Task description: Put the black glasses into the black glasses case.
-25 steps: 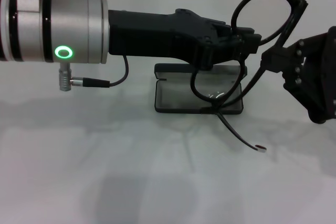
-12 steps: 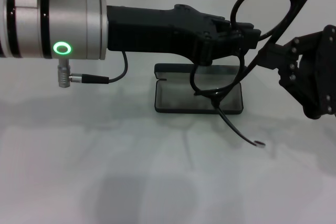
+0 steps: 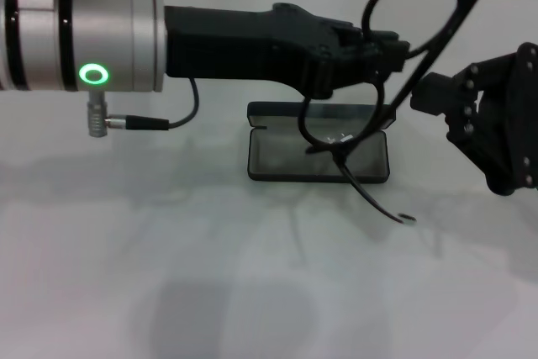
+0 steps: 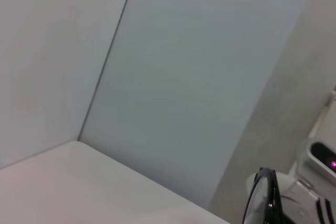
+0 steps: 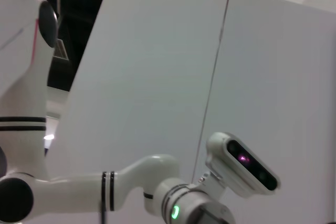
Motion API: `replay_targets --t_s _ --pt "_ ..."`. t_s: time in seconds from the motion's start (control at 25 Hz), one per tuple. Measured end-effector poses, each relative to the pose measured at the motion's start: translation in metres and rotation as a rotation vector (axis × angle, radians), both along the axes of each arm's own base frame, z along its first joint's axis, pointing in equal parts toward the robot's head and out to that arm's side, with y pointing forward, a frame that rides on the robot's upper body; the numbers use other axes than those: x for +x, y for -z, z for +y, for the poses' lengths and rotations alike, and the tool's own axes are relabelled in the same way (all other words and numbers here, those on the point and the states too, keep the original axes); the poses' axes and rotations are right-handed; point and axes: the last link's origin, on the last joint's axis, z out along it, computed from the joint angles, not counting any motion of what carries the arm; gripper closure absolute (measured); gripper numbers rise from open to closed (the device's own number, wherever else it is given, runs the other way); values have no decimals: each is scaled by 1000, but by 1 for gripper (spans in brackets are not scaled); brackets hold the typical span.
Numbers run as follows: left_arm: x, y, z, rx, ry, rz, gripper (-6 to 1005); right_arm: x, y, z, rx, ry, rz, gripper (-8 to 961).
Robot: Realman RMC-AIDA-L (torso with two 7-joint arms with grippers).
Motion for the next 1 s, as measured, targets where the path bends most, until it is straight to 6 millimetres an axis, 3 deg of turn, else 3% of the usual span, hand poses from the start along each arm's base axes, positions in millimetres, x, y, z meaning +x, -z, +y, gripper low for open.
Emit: replay_targets --t_s 0.28,0.52,1.0 --pt "-14 -11 13 62 -61 -40 878 4 -2 -11 -7 -23 18 918" --pt "-26 -24 21 76 -109 -197 878 14 5 -15 -32 19 -7 916" --pt "-19 -7 21 48 -53 -252 878 -7 32 -3 -93 -24 -93 911"
